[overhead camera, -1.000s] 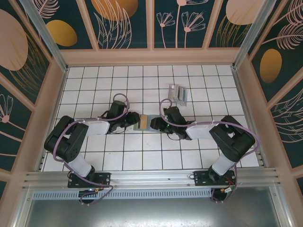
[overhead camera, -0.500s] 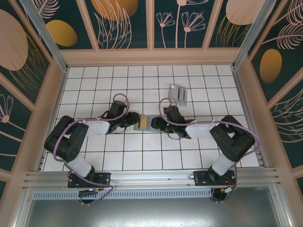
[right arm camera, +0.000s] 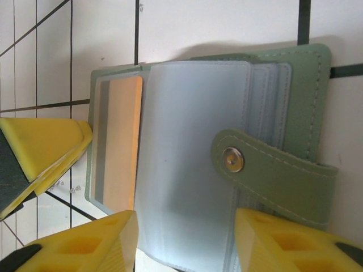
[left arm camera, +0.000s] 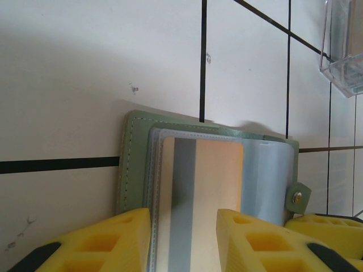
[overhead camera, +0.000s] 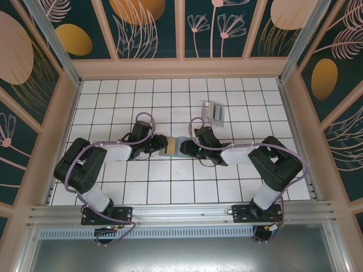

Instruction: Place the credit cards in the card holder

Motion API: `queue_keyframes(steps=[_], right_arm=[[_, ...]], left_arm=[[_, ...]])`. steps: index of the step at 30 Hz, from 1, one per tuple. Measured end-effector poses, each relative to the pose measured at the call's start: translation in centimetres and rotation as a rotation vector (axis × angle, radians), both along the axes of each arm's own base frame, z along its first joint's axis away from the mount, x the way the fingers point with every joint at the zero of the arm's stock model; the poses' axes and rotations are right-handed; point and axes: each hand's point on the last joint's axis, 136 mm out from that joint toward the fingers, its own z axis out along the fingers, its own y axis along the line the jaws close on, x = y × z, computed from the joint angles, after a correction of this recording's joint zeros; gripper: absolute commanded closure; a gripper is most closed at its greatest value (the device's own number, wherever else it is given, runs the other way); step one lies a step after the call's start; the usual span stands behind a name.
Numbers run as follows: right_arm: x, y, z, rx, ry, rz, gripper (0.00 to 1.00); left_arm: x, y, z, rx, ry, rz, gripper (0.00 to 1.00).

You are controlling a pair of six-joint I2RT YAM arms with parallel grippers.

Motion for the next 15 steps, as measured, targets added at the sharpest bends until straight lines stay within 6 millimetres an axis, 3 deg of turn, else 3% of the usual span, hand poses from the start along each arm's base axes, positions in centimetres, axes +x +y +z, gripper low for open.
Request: queue_keyframes(steps=[15], right_arm=[[-0.03, 0.48, 0.38, 0.016, 0.002, 0.018, 0.69]], left_arm=[[-0.21, -0.15, -0.09, -0.007, 0.008, -0.010, 0.63]])
